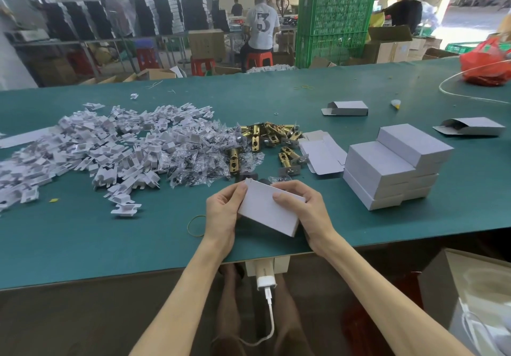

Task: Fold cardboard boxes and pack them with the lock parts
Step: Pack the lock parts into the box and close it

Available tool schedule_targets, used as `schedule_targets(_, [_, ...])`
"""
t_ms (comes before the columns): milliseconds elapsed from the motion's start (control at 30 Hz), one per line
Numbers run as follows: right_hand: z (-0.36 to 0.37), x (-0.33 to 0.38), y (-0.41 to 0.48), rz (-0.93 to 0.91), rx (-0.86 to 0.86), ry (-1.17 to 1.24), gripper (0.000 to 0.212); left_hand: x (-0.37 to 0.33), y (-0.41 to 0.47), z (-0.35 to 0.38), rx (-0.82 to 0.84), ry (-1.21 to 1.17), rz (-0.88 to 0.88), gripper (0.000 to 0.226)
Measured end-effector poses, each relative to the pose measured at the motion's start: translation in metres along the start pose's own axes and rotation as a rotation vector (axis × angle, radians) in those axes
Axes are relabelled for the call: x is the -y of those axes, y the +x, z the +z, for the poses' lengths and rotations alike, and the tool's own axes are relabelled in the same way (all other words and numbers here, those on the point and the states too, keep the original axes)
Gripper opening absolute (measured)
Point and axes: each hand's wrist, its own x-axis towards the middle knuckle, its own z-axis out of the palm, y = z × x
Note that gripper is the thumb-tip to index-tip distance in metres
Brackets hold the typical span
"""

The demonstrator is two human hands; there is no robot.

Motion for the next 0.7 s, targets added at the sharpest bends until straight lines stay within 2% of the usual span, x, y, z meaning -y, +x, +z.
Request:
schedule_targets(267, [0.0012, -0.0042, 0.0013, -0.044, -0.01, -0.06, 0.022, 0.0006, 0.0007, 0.0001, 0.027, 0.007, 0.0, 0.022])
schedule_targets(367, [0.0017, -0.0058, 0.0019, -0.045, -0.024, -0.085, 0.026, 0.0002, -0.0004, 0.0019, 0.046, 0.048, -0.004, 0.03])
schedule_targets(700, [0.0039, -0.0098, 0.0075, -0.033, -0.102, -0.116, 0.028, 0.0016, -0.0009, 0.0023, 0.25, 0.265, 0.044, 0.044])
